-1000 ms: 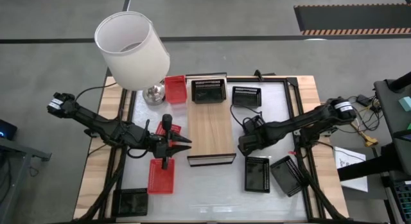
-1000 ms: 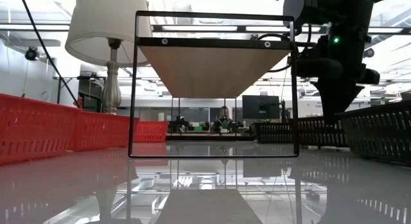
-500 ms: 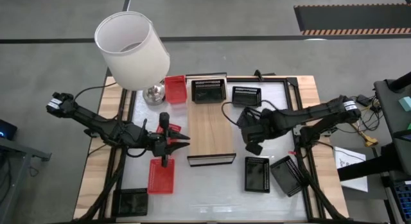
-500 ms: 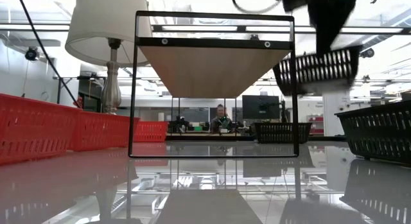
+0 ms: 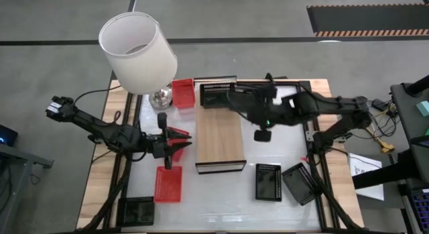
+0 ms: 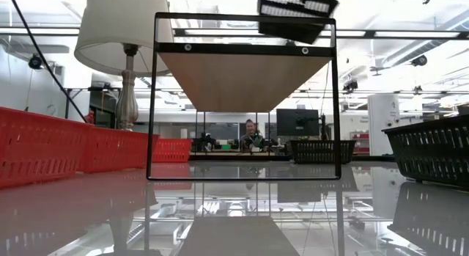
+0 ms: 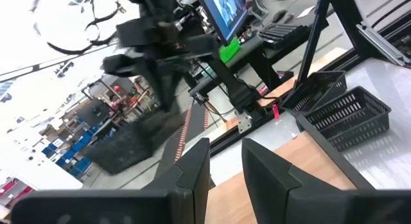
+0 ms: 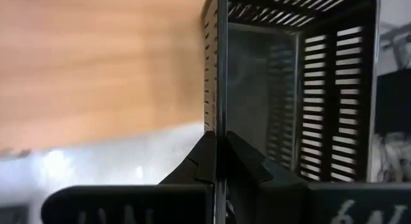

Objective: Stack baskets on shelf by color
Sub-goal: Stack the black bin on the black bin on the shelf

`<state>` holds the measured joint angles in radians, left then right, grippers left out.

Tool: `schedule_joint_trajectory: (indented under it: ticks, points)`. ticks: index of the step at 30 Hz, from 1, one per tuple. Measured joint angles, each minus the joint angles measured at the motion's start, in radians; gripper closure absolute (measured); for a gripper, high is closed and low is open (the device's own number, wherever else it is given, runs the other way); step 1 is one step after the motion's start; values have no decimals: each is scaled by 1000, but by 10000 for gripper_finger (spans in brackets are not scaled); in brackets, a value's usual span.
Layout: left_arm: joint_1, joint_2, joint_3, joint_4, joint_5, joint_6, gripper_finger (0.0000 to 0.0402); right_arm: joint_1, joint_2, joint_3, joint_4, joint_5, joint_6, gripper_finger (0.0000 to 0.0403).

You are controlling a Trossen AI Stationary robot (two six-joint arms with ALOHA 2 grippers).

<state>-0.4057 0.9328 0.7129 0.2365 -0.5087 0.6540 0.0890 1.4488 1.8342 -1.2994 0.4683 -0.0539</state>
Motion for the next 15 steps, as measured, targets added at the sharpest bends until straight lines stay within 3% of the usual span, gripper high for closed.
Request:
schedule_joint_trajectory:
  ticks: [6,12,15]
  points:
    - [0,-6,-1,3,0,0,327,-100,139,164,11,-26,-175,392]
    - [0,-6,-1,1,0,-1,327,-201,306,342,12,-254,-287,392]
    - [0,-6,-1,1,0,-1,327,-248,377,433,-8,-302,-313,392]
